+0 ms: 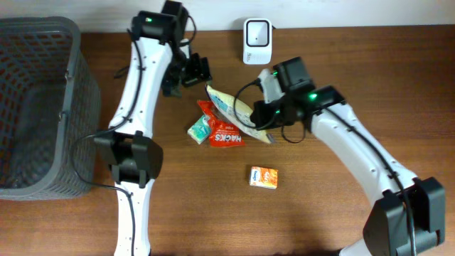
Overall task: Scan the item barcode
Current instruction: 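Lay the wet-wipes pack flat right of the red bag and release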
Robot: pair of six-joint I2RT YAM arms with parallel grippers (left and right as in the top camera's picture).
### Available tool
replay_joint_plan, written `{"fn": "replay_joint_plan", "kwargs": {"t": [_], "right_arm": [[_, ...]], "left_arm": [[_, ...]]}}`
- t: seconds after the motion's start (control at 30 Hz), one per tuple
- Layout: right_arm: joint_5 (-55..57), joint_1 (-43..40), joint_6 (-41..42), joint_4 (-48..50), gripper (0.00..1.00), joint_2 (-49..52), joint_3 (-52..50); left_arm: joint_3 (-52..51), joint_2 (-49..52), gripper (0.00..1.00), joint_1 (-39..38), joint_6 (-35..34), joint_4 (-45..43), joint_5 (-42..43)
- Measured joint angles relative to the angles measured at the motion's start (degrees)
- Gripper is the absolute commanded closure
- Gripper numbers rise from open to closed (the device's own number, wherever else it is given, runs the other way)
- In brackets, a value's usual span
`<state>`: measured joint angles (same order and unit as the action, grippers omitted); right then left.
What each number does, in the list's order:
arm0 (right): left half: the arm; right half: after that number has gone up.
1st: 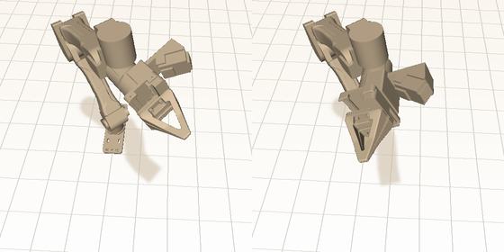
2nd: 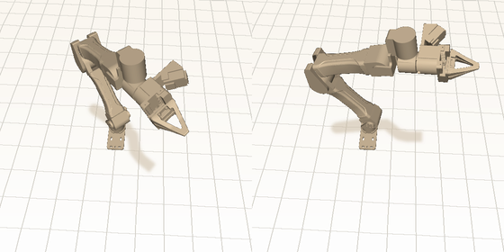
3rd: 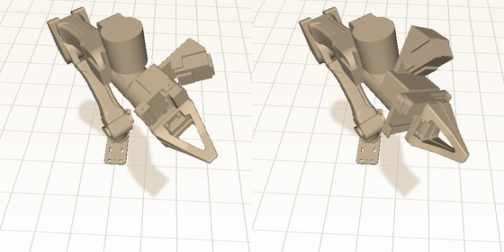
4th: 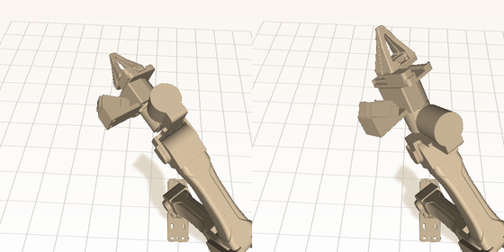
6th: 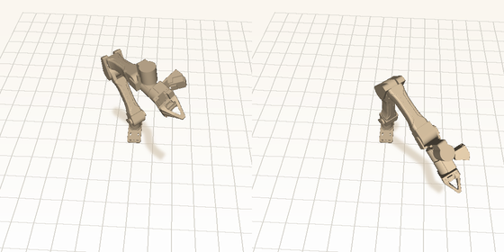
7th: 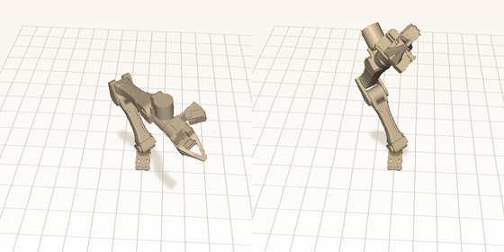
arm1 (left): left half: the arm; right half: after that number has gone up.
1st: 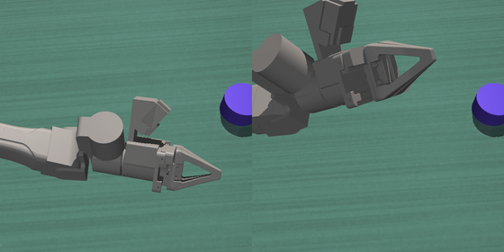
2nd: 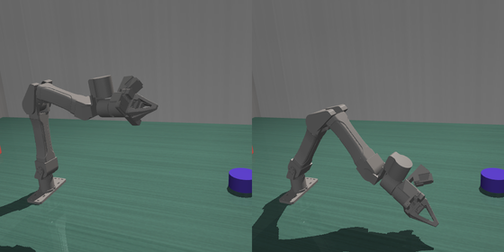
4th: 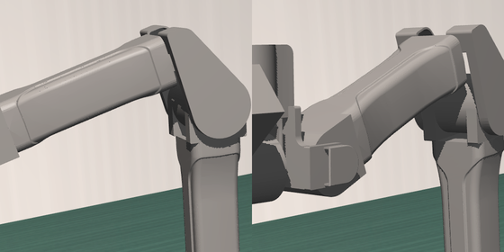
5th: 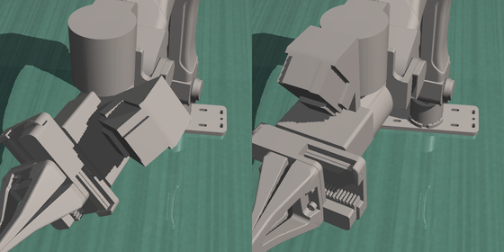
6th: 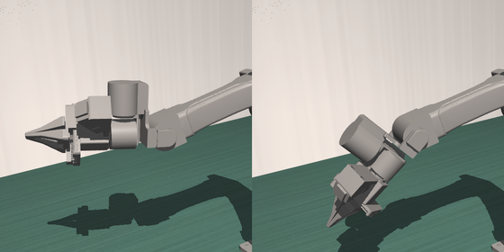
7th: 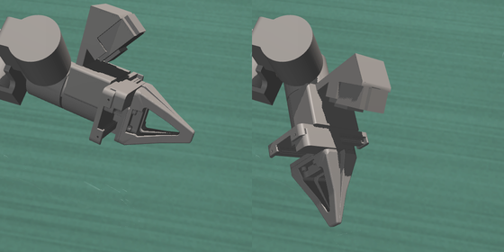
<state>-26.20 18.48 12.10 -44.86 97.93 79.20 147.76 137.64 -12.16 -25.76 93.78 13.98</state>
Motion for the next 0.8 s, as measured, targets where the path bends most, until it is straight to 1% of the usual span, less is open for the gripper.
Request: {"fn": "replay_joint_plan", "kwargs": {"t": [0.1,0.2,0.33,0.37,0.4,0.43,0.5,0.57,0.63,0.67,0.7,0.73,0.77,0.8], "right_arm": [[-4.9,-3.6,0.3,-1.0,0.96,0.0,0.0],[-7.2,-5.9,1.7,-1.9,0.96,0.0,0.0],[-8.6,-7.9,3.3,-2.6,0.96,1.5,0.0],[-8.5,-8.4,4.0,-2.5,0.96,2.6,0.0],[-7.8,-8.9,4.6,-2.5,0.96,3.7,0.0],[-6.8,-9.3,5.3,-2.5,0.96,5.0,0.0],[-4.0,-10.6,6.5,-1.8,0.96,7.9,0.0],[-1.7,-11.8,7.2,-1.4,0.95,8.8,0.0],[2.2,-13.5,7.4,-1.9,0.85,8.9,0.0],[4.3,-14.4,7.3,-2.8,0.84,8.9,0.1],[6.1,-15.2,7.4,-4.1,0.78,9.0,0.3],[8.5,-16.5,7.4,-6.6,0.67,9.1,1.2],[9.5,-17.2,7.2,-8.0,0.62,9.2,2.1],[10.5,-17.8,6.4,-9.6,0.57,9.2,3.3]], "left_arm": [[0.0,0.0,0.12,1.7,0.0,0.2,-0.6],[0.0,0.0,0.12,1.8,0.0,0.5,-1.0],[0.0,0.0,0.16,1.4,0.0,1.3,-1.0],[0.0,0.0,0.16,1.4,0.0,1.7,-1.0],[0.0,0.0,0.21,1.4,0.0,2.3,-1.0],[0.0,0.0,0.23,1.4,0.1,2.8,-1.0],[0.0,0.0,0.23,1.2,1.1,2.8,-1.0],[0.0,0.0,0.24,0.6,2.2,2.8,-1.2],[0.0,0.0,0.27,-0.5,2.9,2.8,-1.2],[0.0,0.0,0.30,-1.2,3.2,2.9,-1.3],[0.0,0.0,0.33,-2.1,3.5,2.8,-1.4],[0.0,0.0,0.43,-3.2,3.8,2.8,-1.4],[0.0,0.0,0.53,-4.2,3.9,2.9,-1.4],[0.0,0.0,0.61,-5.1,4.2,2.8,-1.5]]}}
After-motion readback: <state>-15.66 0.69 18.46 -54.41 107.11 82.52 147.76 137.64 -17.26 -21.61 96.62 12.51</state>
